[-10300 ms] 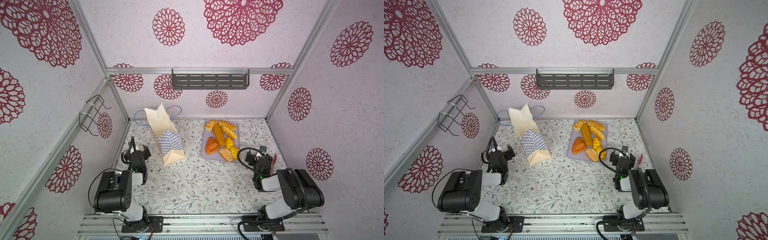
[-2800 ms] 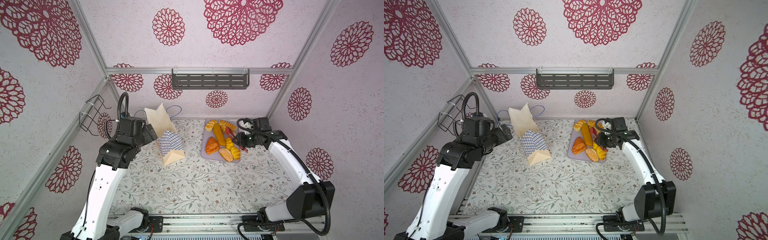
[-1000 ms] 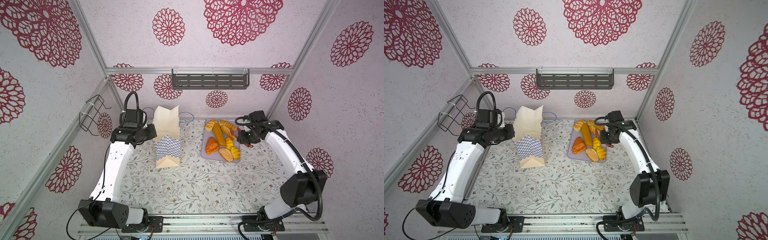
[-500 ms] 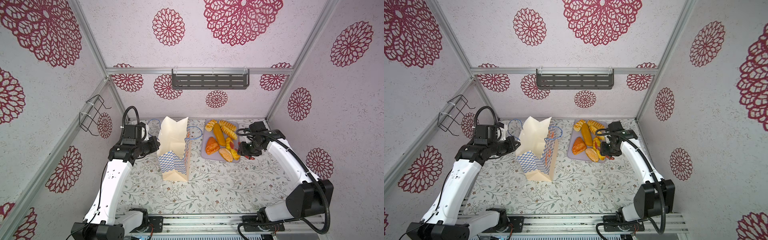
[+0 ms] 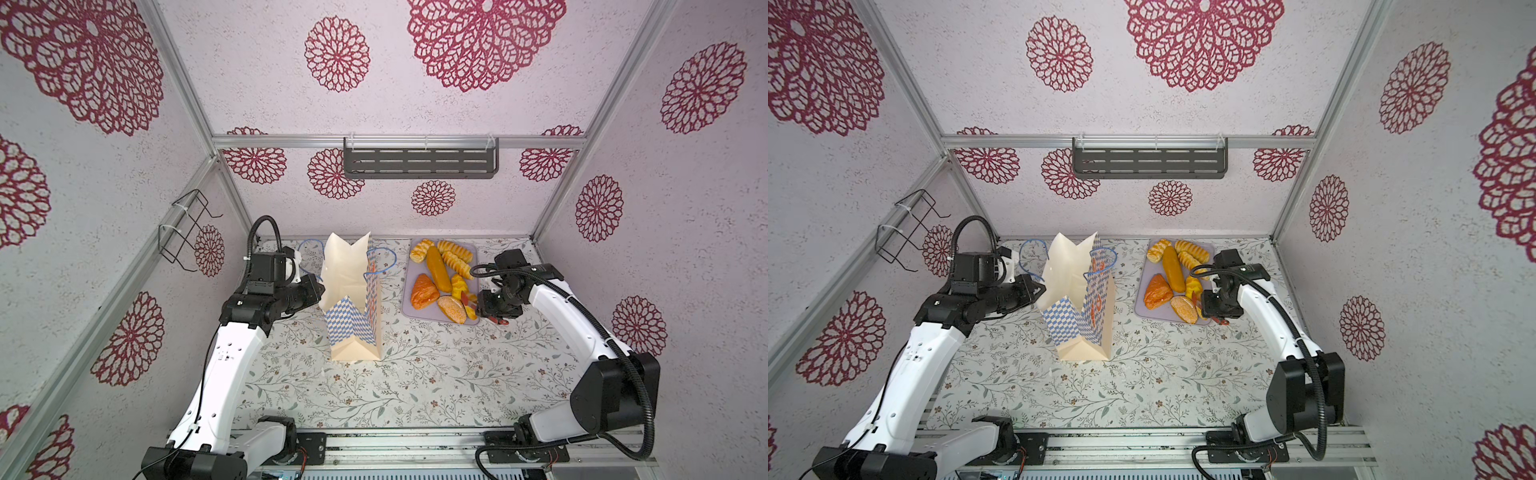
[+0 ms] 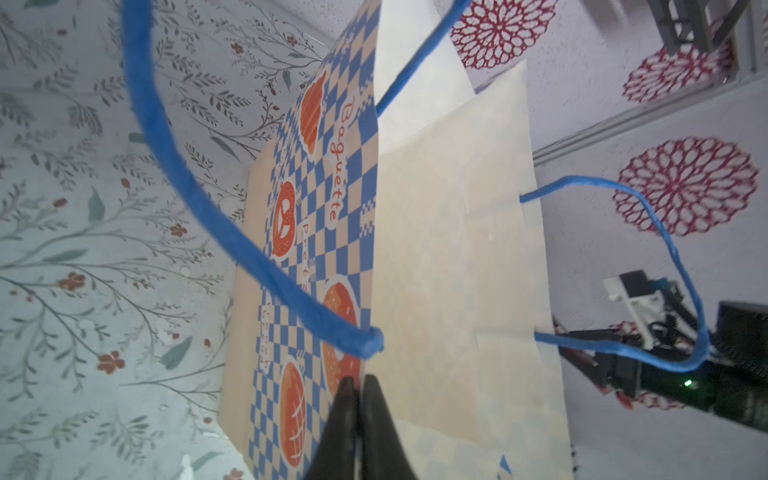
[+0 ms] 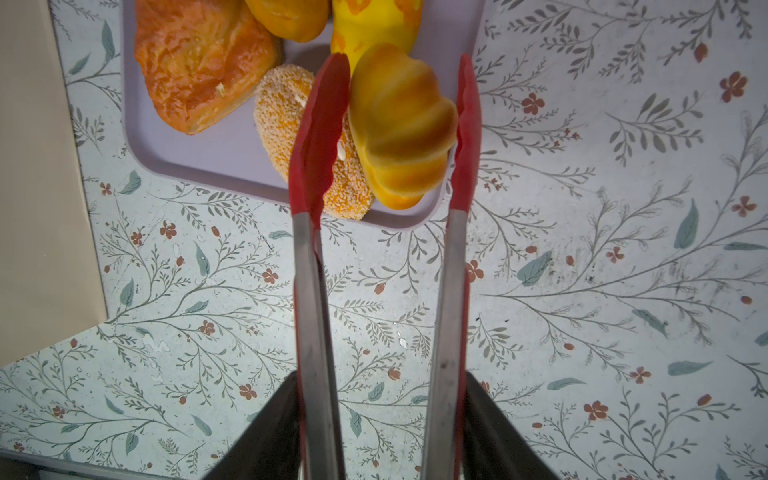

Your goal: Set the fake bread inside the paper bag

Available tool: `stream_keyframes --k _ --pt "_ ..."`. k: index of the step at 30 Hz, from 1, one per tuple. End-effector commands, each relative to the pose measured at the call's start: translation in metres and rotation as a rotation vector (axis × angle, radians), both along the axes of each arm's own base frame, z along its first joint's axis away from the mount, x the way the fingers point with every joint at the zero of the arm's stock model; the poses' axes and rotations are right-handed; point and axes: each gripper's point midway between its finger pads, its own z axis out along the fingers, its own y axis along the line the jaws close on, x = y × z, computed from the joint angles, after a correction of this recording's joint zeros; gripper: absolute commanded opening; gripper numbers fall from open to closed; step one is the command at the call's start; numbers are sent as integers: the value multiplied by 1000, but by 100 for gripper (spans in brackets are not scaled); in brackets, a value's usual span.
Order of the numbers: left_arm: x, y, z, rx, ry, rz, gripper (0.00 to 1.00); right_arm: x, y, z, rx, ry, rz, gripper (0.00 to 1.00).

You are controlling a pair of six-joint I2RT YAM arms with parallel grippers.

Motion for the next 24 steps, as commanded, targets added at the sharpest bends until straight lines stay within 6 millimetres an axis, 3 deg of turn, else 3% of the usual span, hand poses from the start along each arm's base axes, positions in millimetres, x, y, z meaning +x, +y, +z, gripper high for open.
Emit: stream_keyframes --k 1,6,10,12,24 --pt "1 3 8 18 -36 17 32 5 -6 0 -34 -22 -12 58" --pt "2 6 12 29 -43 30 49 7 -7 -6 -41 -18 -9 57" --pt "2 9 15 44 -47 46 76 11 -4 -8 -27 -17 -6 52" --pt "1 11 17 52 -50 55 83 11 -2 -8 -18 -17 -6 50" --pt "-5 30 45 112 -102 138 89 12 -4 15 -7 -81 -18 32"
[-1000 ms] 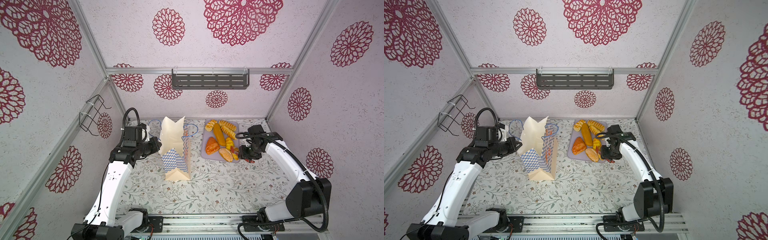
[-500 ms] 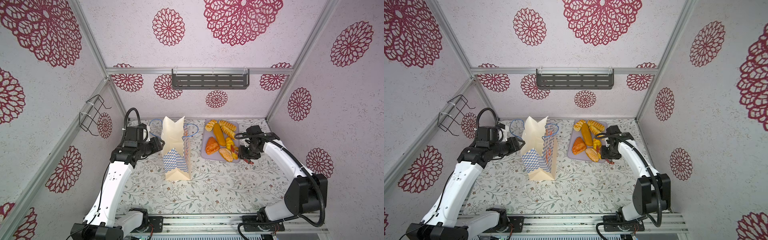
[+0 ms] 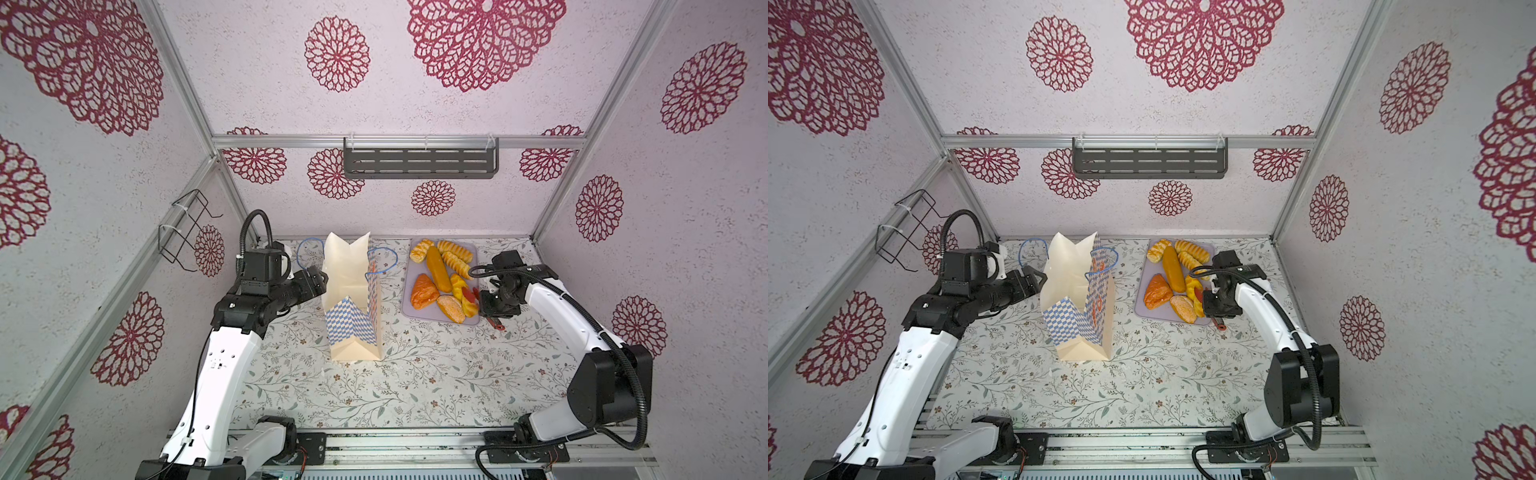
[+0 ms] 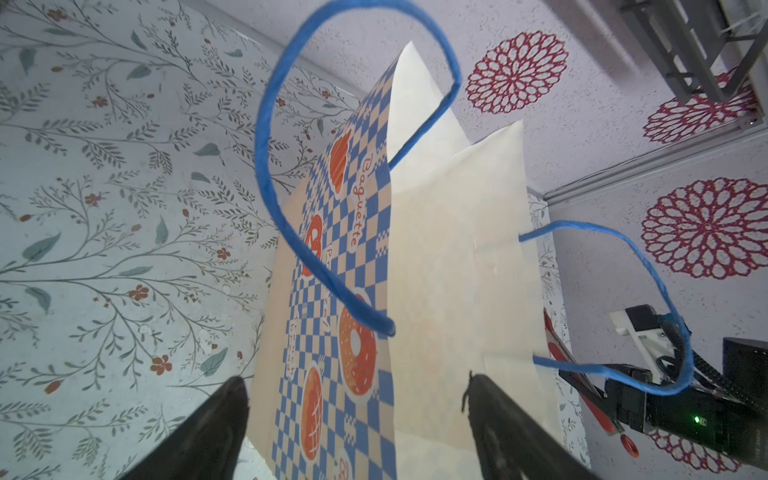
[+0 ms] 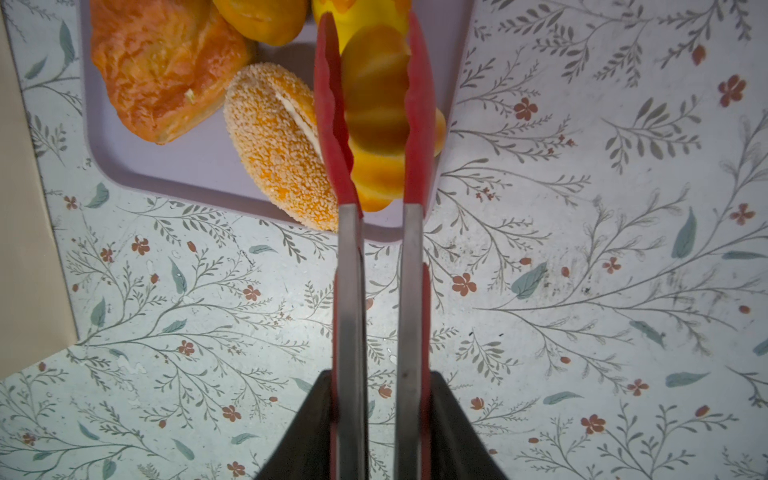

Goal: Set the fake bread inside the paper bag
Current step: 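Squeeze the yellow twisted bun with the tongs and lift it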

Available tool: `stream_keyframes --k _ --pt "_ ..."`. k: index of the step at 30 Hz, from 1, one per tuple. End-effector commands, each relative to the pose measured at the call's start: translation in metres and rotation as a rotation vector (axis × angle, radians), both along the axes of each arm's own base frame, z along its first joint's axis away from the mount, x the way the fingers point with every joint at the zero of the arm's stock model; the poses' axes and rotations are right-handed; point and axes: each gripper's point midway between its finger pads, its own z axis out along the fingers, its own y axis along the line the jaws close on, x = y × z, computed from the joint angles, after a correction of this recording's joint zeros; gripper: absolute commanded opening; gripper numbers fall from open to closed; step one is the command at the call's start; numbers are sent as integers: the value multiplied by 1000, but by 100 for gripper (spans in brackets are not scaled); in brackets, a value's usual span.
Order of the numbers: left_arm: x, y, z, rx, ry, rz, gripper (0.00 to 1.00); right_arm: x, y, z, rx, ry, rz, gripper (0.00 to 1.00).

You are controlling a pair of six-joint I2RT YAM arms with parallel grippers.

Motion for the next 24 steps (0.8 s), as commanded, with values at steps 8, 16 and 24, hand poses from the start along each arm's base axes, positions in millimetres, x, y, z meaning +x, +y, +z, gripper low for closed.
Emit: stream_keyframes --k 8,16,24 --pt "-8 17 25 54 -54 79 99 10 -2 47 17 -138 -20 23" --pt "-10 22 35 48 -87 125 99 18 4 71 50 -197 -15 21" --pt "-10 27 45 54 -120 173 98 26 25 126 192 -321 15 17"
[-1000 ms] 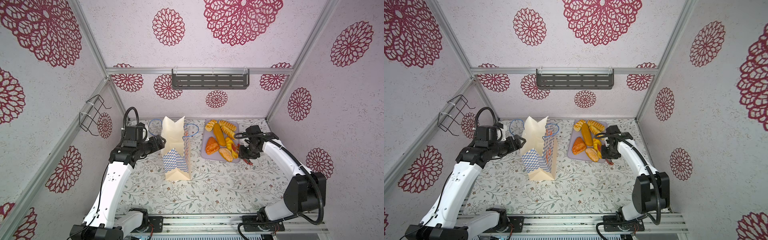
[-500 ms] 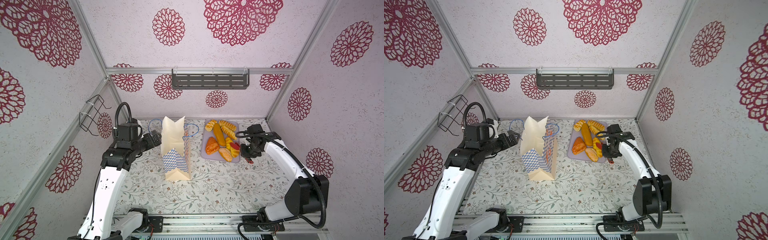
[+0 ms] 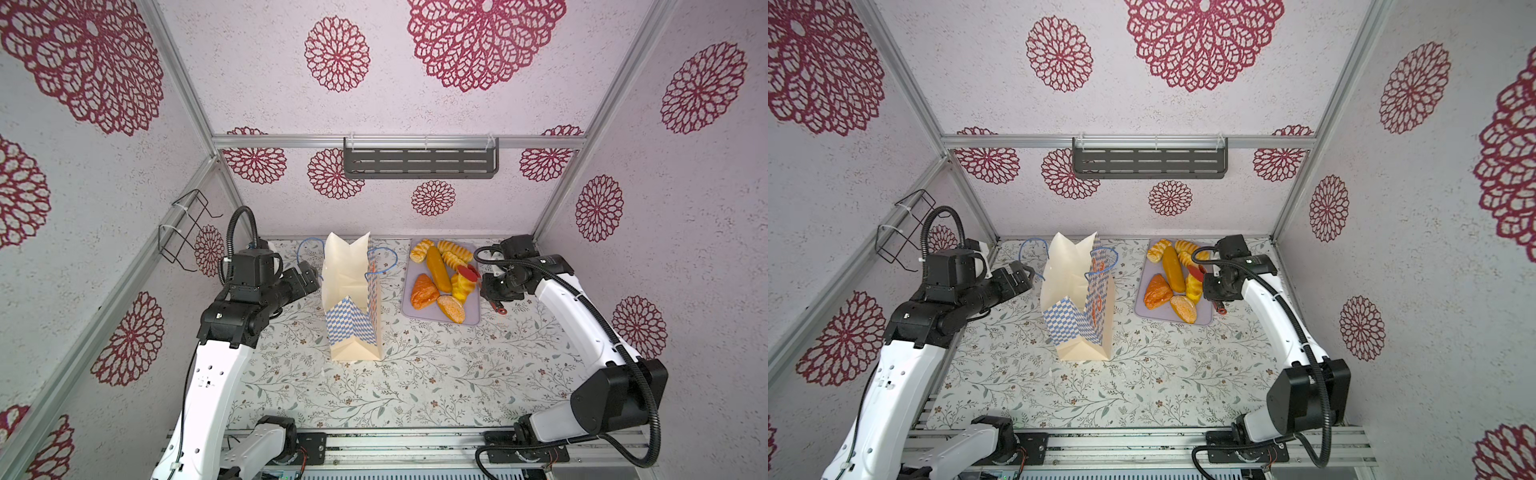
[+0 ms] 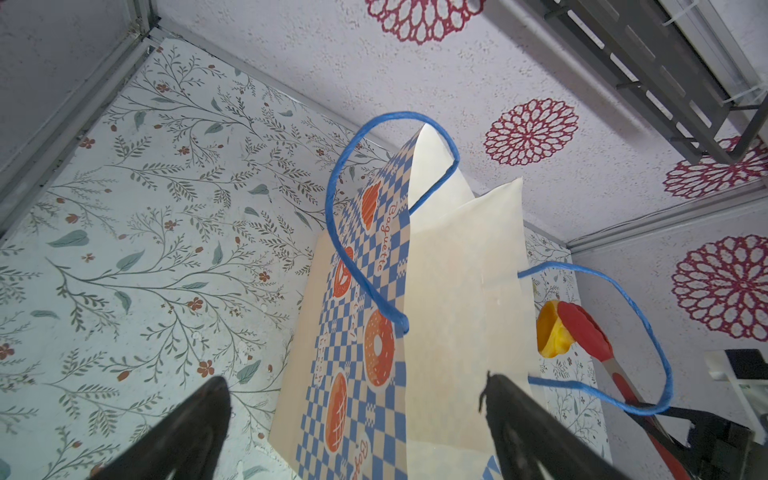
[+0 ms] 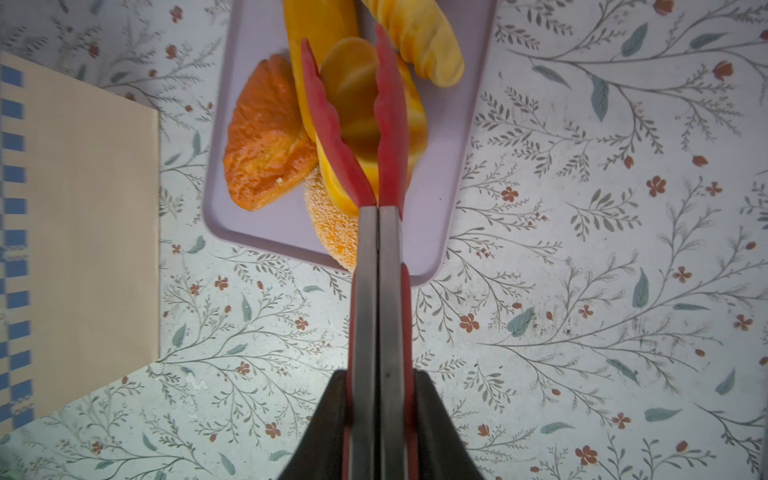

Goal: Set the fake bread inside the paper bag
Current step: 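Squeeze the yellow twisted bun with the tongs and lift it, then carry the bun in the tongs over the open bag mouth with the right gripper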

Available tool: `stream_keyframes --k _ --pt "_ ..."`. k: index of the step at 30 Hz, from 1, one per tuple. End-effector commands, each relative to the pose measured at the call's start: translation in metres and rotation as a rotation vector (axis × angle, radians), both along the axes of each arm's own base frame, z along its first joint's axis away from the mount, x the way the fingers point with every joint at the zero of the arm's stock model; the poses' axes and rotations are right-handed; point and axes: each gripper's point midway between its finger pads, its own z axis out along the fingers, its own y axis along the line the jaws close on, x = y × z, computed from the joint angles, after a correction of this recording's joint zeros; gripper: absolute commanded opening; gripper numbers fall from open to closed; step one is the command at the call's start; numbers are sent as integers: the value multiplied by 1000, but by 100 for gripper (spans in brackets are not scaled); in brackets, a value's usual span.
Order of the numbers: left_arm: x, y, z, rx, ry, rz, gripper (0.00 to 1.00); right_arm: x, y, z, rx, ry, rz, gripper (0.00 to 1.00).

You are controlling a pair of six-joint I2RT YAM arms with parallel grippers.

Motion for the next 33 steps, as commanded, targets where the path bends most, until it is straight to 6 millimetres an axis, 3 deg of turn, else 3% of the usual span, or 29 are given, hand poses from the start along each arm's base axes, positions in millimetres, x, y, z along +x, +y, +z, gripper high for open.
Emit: stream_keyframes --k 1,13,18,25,33 --pt "1 3 19 -1 -62 38 98 1 15 57 124 -138 17 17" --pt "11 -1 20 -28 -96 74 99 13 59 182 441 -386 115 14" --pt "14 -3 18 -33 -94 80 99 11 85 222 614 -438 194 11" --pt "14 -1 16 -27 -93 93 99 -4 138 245 774 -435 326 9" --pt "10 4 14 -17 -90 112 99 -25 211 236 832 -363 465 9"
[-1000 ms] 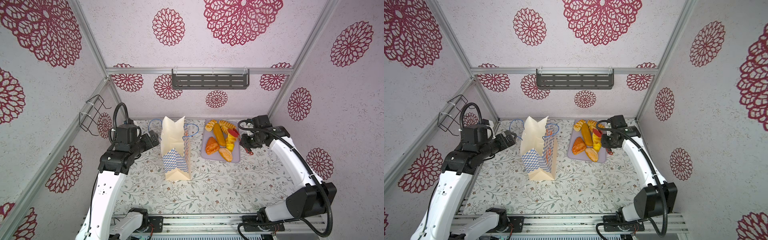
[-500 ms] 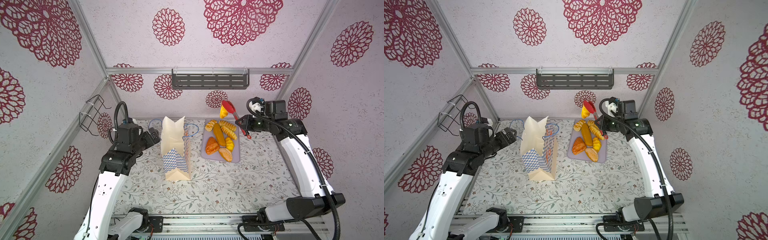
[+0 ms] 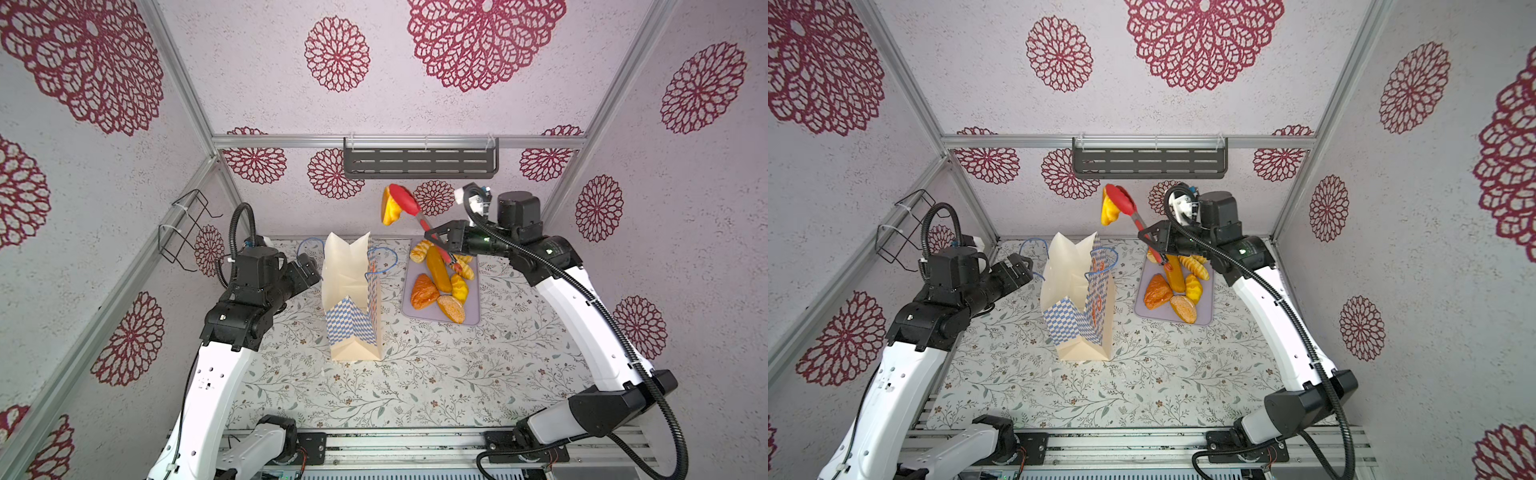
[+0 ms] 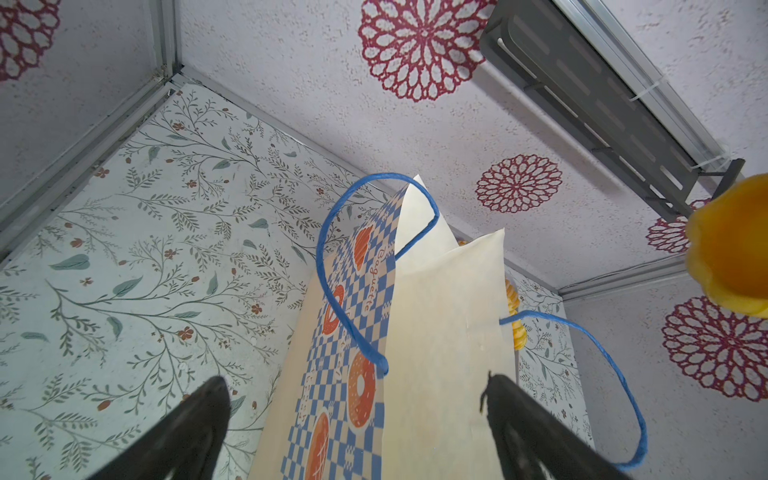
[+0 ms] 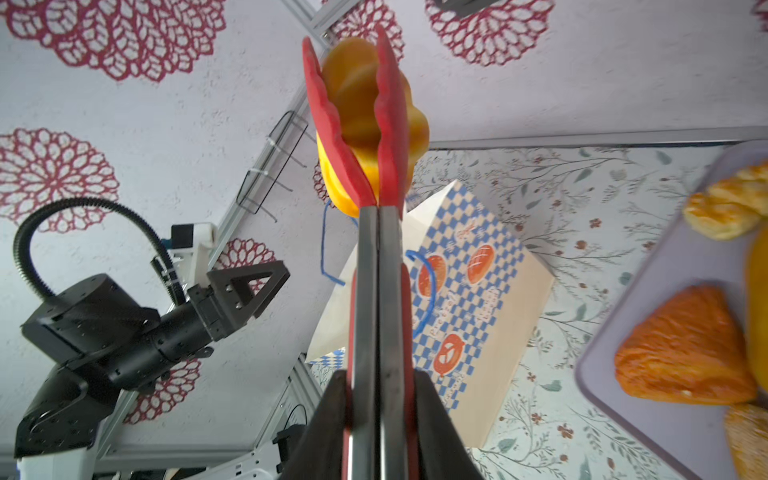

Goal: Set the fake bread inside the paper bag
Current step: 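Carry the bun in the tongs over the open bag mouth with the right gripper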

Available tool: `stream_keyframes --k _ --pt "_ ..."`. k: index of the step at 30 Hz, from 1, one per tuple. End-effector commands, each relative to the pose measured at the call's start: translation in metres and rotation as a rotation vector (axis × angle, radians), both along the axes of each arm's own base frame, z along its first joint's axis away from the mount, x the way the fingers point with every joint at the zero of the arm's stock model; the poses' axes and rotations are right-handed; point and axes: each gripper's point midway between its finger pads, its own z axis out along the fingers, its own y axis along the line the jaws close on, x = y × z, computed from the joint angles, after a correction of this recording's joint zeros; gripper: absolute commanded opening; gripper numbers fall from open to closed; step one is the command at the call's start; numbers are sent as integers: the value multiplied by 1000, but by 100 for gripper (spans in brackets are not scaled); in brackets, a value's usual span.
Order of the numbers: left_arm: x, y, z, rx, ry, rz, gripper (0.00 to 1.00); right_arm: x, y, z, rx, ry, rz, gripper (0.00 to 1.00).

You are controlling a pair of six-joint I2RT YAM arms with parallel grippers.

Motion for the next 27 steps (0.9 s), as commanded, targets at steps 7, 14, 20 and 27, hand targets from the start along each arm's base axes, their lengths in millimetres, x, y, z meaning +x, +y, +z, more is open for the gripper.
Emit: stream_keyframes --k 7,14,20,27 --pt "-4 4 -8 13 11 20 96 -15 66 -6 9 -25 140 7" --pt "-3 -8 -21 -17 29 -33 86 -16 77 -41 -124 11 150 8" --pt "3 -31 -30 -32 46 -115 80 -18 74 -62 -209 30 140 9" --pt "6 -51 -64 42 149 -141 72 -21 72 -71 -251 30 136 12"
